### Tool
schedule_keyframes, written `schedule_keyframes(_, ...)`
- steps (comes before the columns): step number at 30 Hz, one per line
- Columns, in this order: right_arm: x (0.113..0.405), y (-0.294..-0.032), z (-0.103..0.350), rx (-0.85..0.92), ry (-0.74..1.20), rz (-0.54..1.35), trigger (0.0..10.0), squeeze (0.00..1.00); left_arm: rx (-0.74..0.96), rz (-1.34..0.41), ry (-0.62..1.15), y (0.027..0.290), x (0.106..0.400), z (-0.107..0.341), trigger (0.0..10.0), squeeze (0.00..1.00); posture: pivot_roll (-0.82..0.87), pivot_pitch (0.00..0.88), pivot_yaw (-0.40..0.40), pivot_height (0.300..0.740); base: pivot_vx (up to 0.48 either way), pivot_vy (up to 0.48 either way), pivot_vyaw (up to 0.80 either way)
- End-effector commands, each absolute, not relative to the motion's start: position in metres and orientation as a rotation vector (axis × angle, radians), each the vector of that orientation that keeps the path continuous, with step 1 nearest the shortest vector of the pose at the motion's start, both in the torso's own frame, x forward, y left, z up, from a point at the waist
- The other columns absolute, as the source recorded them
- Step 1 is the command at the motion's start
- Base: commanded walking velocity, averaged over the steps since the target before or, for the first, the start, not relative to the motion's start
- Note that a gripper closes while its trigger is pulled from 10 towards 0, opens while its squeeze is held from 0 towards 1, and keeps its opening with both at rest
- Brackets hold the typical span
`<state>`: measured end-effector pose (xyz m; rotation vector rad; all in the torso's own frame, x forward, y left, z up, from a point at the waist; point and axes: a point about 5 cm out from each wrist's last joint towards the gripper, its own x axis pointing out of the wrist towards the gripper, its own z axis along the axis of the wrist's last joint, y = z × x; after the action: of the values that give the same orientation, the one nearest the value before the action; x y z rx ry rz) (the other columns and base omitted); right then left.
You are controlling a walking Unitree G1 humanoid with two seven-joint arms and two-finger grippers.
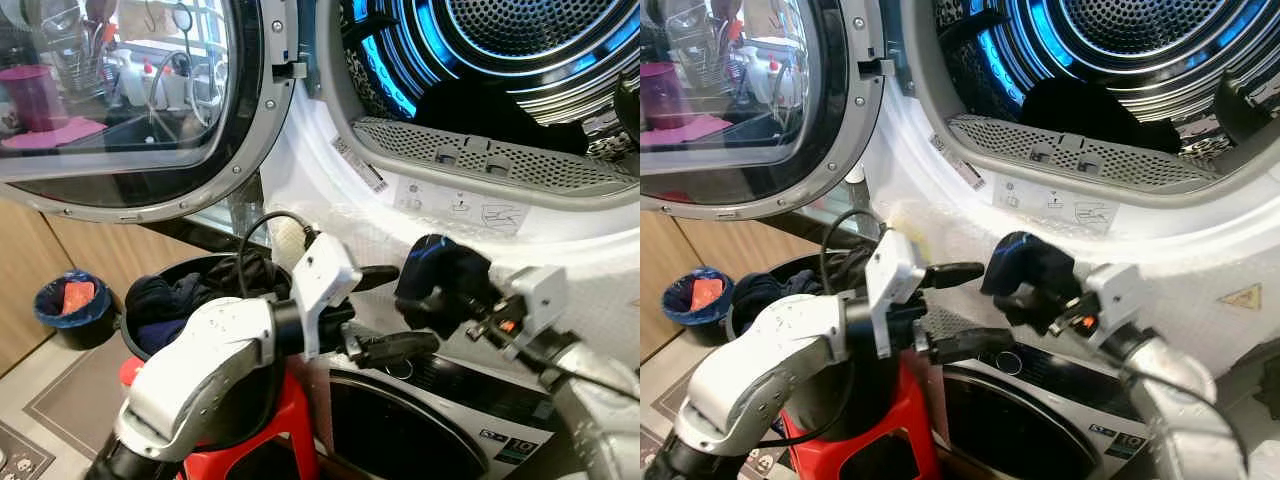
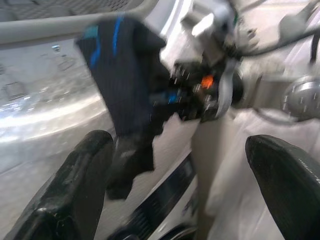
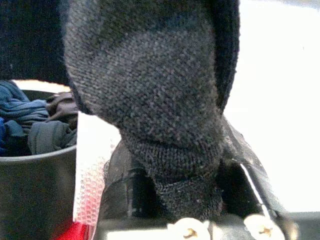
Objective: Clothes washing
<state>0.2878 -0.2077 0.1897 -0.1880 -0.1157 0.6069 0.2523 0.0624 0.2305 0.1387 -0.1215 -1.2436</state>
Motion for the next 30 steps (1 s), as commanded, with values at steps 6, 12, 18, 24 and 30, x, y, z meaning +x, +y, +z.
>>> schedule_keyframes(6, 0.295, -0.214, 0.216, -0.136, -0.188, 0.636, 10.0, 0.00, 0.182, -1.264, -0.120, 0.069, 0.243, 0.229, 10.0, 0.00, 0.04, 0.018, -0.030, 0.740, 0.000, 0.000, 0.00)
schedule_keyframes(12, 0.302, -0.211, 0.238, -0.128, -0.247, 0.691, 10.0, 0.00, 0.246, -1.331, -0.031, 0.075, 0.231, 0.211, 10.0, 0.00, 0.04, 0.012, -0.036, 0.740, 0.000, 0.000, 0.00)
schedule_keyframes(18, 0.314, -0.215, 0.256, -0.072, -0.299, 0.686, 10.0, 0.00, 0.273, -1.344, 0.032, 0.081, 0.224, 0.199, 10.0, 0.00, 0.05, 0.006, -0.040, 0.740, 0.000, 0.000, 0.00)
schedule_keyframes(24, 0.321, -0.214, 0.277, 0.032, -0.372, 0.705, 10.0, 0.00, 0.266, -1.326, 0.040, 0.084, 0.222, 0.194, 10.0, 0.00, 0.06, 0.000, -0.046, 0.740, 0.000, 0.000, 0.00)
schedule_keyframes(30, 0.336, -0.211, 0.296, 0.098, -0.437, 0.694, 10.0, 0.00, 0.249, -1.224, -0.034, 0.083, 0.226, 0.200, 10.0, 0.00, 0.07, 0.000, -0.054, 0.740, 0.000, 0.000, 0.00)
